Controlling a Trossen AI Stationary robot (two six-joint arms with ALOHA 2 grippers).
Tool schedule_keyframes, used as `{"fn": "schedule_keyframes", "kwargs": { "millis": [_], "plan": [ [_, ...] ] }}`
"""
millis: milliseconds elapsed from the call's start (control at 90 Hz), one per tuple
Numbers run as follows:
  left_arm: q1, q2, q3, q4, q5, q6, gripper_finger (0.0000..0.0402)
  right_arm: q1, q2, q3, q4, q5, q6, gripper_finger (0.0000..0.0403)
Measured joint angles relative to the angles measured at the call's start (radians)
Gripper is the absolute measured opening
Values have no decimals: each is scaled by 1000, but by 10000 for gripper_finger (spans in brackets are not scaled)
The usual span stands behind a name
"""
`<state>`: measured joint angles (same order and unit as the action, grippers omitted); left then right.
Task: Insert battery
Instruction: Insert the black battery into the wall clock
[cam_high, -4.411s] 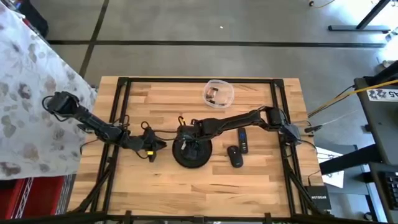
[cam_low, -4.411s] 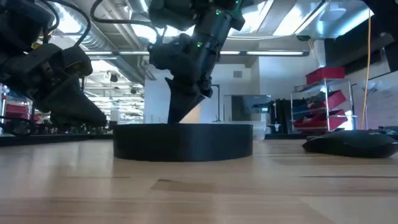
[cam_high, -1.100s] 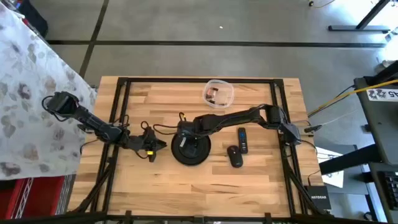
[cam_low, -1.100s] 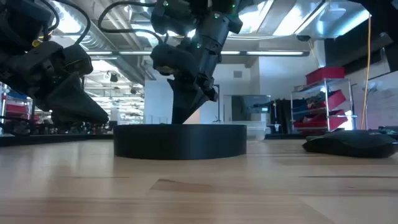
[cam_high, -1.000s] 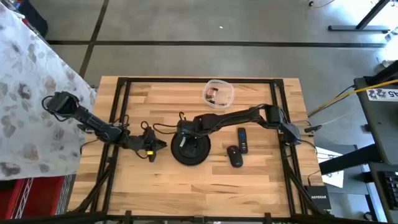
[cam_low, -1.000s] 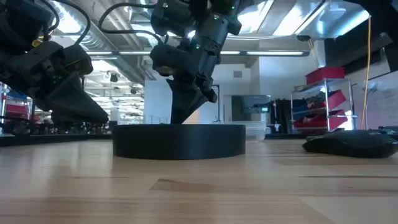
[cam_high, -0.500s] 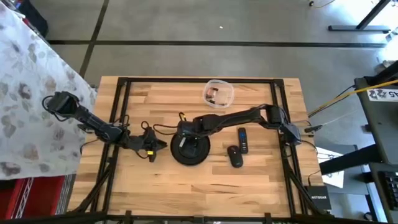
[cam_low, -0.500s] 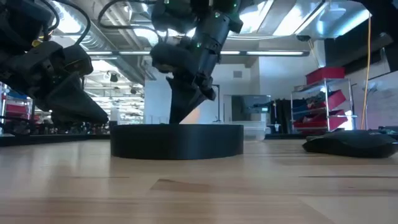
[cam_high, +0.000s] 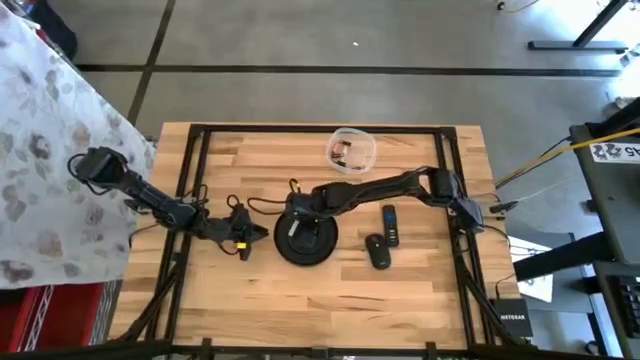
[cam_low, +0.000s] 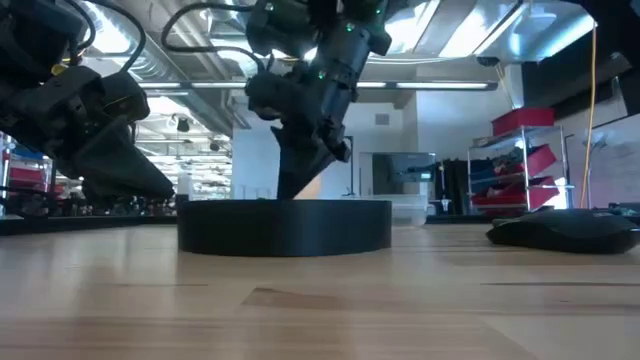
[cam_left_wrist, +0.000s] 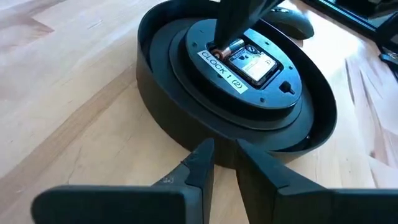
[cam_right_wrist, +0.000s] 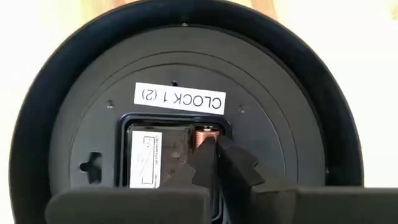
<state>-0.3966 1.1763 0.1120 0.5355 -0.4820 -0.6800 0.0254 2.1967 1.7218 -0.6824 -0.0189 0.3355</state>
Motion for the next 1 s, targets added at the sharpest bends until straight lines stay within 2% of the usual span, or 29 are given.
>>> {"fn": "schedule_keyframes", "kwargs": {
  "millis": [444,700,1000],
  "plan": [
    [0,0,0,0,0,0,46,0,-4,-1,9,-1,-11,0],
    [0,0,0,0,0,0,46,-1,-2,-1,11,-62,-3,0],
    [0,0,0,0,-1,0,46,0,9,0,13,-72,-2,0]
  ]
}}
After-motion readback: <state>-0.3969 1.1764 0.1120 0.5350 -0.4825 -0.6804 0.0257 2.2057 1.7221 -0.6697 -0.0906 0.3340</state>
